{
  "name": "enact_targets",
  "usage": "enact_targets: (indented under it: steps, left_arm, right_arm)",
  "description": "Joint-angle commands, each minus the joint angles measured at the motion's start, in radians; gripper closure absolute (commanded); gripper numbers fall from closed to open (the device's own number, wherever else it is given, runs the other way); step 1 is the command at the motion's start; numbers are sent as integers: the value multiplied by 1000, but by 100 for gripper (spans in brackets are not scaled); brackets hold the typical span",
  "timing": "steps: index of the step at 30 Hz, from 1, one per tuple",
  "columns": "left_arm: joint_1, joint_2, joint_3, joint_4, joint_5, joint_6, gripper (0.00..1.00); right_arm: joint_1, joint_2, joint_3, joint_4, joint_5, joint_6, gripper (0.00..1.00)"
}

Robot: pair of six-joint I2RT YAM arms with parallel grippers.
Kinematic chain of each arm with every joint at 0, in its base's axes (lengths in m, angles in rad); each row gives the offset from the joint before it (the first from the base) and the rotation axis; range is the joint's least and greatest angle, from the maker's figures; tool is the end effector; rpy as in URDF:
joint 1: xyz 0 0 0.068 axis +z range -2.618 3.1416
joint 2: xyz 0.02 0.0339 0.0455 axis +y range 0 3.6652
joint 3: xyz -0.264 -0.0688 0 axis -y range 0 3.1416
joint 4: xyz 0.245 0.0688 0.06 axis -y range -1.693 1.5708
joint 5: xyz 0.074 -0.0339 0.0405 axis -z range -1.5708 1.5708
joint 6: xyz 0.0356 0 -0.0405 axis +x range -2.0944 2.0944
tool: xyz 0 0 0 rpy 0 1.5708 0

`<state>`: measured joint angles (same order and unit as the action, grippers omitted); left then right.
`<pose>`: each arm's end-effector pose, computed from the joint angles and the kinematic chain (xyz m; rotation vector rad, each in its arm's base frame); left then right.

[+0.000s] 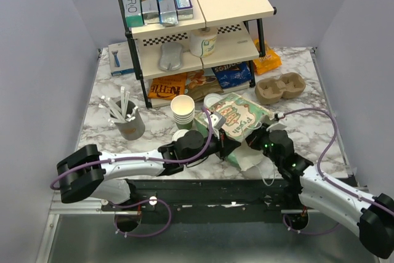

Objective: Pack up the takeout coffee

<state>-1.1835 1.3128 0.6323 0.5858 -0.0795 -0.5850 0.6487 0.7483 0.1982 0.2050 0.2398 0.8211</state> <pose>0.1121 -0.2673 0.2509 0.4759 1.7669 -1.2403 0.1397 0.0953 0.1795 0.3364 1.9516 0.7540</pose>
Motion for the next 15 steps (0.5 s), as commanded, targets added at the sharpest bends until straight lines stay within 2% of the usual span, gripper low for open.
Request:
enact_targets:
  steps: [1,2,4,5,9,12,13,15]
  left_arm:
    - [8,11,23,35,-23,-47,100]
    - [8,9,29,40,-28,-45,100]
    - [8,6,64,16,-70,-47,100]
    - [10,5,79,0,-94,-47,100]
    - [21,3,124,-15,-124,-47,100]
    - [44,5,165,-44,-149,-94,100]
    - [54,6,182,-73,-161,-129,100]
    - [79,19,231,-140,-164,-203,100]
  right_arm:
    - [2,-9,32,-8,-65,-60,86]
    - [2,-27,52,-74,-54,-74,80]
    - [2,-78,137,-180,-30,-115,78]
    - [2,-89,171,-314,-24,-126,76]
    - [0,-127,348,-651,-59,-145,69]
    - [2,-161,461,-882,1,-160,60]
    - [2,-167,492,-936,22,-172,54]
    - [2,-207,604,-1079,82,-198,52]
